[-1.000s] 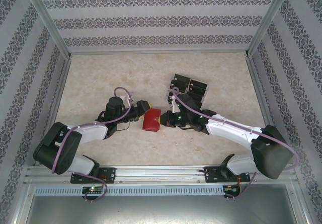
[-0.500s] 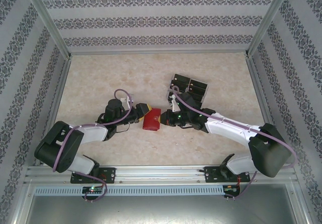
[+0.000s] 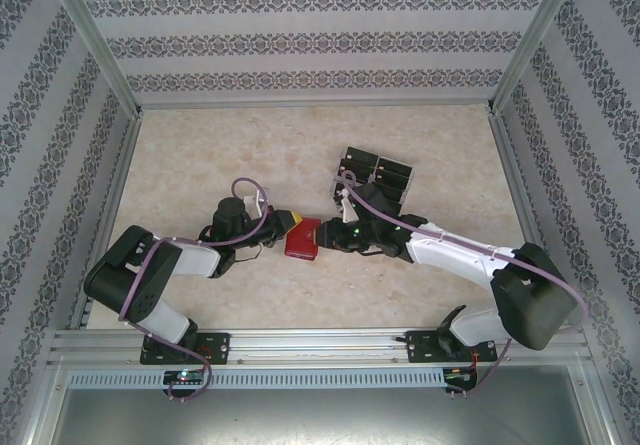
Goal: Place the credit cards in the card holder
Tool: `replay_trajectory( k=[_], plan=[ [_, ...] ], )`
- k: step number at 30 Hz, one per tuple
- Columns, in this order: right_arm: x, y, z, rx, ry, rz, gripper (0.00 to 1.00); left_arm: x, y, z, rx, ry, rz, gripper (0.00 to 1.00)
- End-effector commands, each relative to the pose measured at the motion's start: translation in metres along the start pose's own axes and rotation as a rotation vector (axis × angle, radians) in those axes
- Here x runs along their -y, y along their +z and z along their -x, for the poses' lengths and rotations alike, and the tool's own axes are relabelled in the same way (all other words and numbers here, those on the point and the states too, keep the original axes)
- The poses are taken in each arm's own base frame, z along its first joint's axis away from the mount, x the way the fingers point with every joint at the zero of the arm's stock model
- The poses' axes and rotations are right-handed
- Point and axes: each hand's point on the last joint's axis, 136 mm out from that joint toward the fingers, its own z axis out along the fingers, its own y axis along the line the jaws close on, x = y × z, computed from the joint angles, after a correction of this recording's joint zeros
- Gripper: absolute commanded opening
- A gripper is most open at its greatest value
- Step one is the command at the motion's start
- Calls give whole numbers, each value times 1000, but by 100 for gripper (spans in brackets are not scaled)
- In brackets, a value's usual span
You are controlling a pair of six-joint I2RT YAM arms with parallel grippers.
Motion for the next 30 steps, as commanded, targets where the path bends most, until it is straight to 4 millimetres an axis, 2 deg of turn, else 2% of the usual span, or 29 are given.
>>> replay_trajectory(
  k=[1,6,10,15,21,30],
  plan=[
    [-4,-26,16,85,-28,-65,50,19,-3,9,52,28,-67,0],
    [-4,-46,18,137,-82,-242,51,13,-9,10,103,118,77,0],
    [-11,-46,23,176,-130,-319,51,17,-23,14,156,223,222,0],
    [-28,-36,31,203,-166,-322,51,28,-40,19,215,280,279,0],
    [-52,-25,32,214,-217,-301,52,32,-45,17,222,286,279,0],
    [-60,0,27,178,-235,-302,58,37,-44,19,226,287,264,0]
  ],
)
